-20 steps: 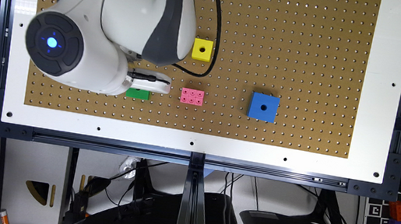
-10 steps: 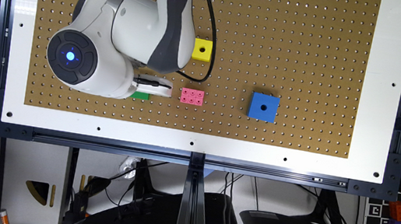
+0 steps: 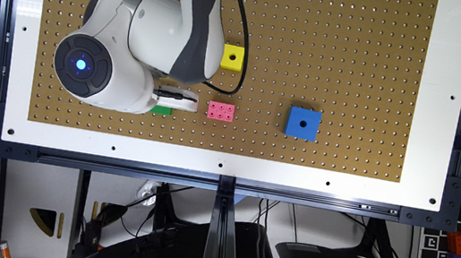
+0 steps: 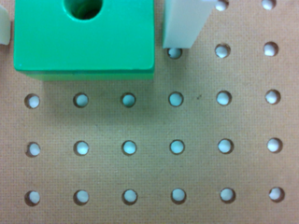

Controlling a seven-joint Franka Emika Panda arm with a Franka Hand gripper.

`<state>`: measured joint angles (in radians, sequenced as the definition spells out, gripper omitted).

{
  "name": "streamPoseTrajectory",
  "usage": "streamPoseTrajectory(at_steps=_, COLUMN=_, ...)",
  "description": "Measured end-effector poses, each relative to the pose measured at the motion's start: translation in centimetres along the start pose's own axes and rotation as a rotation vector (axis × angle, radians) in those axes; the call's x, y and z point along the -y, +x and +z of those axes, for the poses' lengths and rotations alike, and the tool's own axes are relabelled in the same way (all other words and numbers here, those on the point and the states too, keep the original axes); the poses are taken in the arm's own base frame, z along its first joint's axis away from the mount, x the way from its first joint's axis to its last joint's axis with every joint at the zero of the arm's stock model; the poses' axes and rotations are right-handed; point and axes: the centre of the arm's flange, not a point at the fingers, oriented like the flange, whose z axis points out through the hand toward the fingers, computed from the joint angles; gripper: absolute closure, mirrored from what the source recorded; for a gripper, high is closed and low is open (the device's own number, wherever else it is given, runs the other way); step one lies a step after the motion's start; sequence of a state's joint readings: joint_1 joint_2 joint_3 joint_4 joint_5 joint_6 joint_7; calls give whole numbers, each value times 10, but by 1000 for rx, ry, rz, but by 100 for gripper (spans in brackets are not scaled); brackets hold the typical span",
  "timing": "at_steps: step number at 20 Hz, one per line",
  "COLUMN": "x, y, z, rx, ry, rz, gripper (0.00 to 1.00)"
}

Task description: Pick up green block.

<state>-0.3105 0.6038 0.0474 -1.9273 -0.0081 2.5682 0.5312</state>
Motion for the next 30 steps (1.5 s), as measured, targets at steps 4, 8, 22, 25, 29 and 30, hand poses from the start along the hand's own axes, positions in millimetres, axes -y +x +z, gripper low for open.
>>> streamPoseTrajectory(at_steps=4, x=1, y=0, z=0, rx=-1, ry=1, rz=-1, gripper=100)
streamPoseTrajectory(at_steps=8, x=1, y=0, z=0, rx=-1, ry=1, rz=-1, gripper=100)
streamPoseTrajectory(at_steps=22, x=2, y=2, z=-18, rx=-2, ry=0, rz=-1, gripper=100)
streamPoseTrajectory(at_steps=25, x=3, y=3, z=-40, rx=3, ry=-6, rz=-2, gripper=100)
streamPoseTrajectory(at_steps=29, x=4, y=3, z=-59, rx=0, ry=-6, rz=-3, gripper=100)
streamPoseTrajectory(at_steps=30, x=4, y=3, z=-67, rx=1, ry=-7, rz=-3, gripper=100)
